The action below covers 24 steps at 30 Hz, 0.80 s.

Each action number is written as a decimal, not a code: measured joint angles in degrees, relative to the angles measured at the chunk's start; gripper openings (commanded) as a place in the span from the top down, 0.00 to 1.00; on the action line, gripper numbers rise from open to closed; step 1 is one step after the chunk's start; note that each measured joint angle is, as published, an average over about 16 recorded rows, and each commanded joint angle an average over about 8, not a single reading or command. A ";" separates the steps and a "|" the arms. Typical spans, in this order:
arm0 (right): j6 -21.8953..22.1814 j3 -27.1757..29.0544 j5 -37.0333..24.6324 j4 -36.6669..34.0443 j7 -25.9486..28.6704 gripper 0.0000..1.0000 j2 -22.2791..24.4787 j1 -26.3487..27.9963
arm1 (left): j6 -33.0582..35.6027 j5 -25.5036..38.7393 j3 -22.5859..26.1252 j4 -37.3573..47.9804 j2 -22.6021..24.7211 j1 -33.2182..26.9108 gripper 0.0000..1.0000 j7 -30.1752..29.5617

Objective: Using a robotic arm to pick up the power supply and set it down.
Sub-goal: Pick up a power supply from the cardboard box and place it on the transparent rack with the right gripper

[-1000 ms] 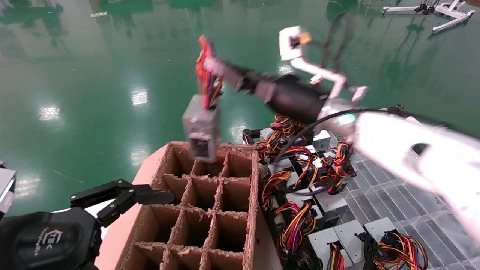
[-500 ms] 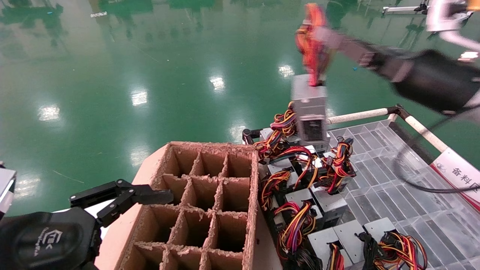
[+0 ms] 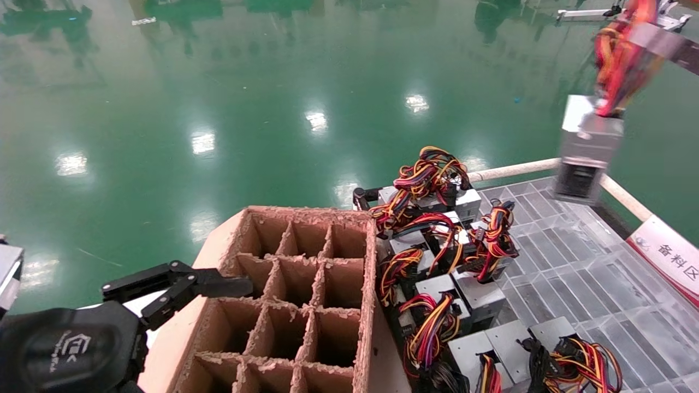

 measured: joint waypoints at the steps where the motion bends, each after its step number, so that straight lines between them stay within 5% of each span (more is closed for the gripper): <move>1: -0.13 -0.12 -0.17 -0.22 -0.07 1.00 0.66 -0.14 | 0.00 0.00 0.00 0.00 0.00 0.00 0.00 0.00; 12: -0.16 -2.56 -3.64 -0.86 -1.85 1.00 5.17 -2.11 | -0.01 -0.02 0.03 0.00 -0.01 -0.01 0.00 0.01; 24: 0.91 -6.19 -8.86 0.62 -5.50 1.00 4.46 -3.12 | -0.02 -0.04 0.06 0.00 -0.02 -0.01 0.00 0.03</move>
